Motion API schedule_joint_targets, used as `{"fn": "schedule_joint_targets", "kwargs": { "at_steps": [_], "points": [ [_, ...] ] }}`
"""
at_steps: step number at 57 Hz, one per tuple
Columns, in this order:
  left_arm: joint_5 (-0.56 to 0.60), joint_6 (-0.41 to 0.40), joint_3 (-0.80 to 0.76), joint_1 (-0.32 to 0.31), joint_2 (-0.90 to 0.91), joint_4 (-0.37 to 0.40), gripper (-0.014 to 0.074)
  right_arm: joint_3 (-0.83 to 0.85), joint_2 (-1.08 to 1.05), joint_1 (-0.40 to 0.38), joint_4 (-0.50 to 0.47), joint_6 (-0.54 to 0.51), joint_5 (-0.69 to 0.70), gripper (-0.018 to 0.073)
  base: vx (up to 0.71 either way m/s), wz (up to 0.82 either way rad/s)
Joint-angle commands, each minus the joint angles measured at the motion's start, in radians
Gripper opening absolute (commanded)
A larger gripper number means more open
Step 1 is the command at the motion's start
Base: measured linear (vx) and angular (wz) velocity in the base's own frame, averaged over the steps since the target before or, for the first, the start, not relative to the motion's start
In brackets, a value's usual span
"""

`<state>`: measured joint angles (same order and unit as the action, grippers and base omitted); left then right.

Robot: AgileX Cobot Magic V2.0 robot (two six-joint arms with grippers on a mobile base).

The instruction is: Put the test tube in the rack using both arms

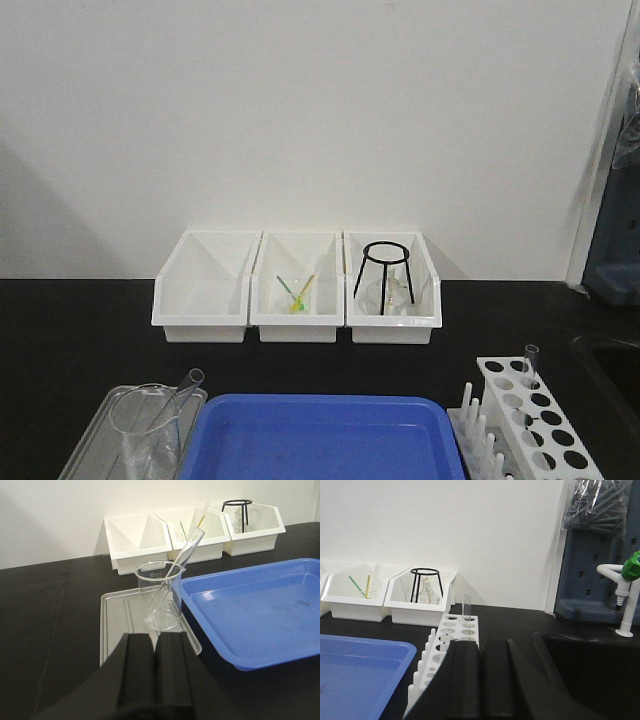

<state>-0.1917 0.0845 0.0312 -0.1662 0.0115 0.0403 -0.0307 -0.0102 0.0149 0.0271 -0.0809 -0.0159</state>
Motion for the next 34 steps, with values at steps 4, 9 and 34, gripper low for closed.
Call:
{"fn": "schedule_joint_targets", "kwargs": {
  "at_steps": [4,9,34],
  "points": [
    [0.083,-0.003,-0.029,0.002,0.013,0.009,-0.0004,-0.018,-0.009,-0.002,0.009,-0.008,0.085,-0.0010,0.00,0.00],
    [0.083,-0.003,-0.029,0.002,0.013,0.009,-0.0004,-0.018,-0.009,-0.002,0.009,-0.008,0.085,-0.0010,0.00,0.00],
    [0.442,-0.184,-0.108,0.000,0.013,0.015,-0.0004,0.059,-0.008,-0.002,-0.039,0.038,0.223,-0.0011,0.00,0.00]
  ]
}}
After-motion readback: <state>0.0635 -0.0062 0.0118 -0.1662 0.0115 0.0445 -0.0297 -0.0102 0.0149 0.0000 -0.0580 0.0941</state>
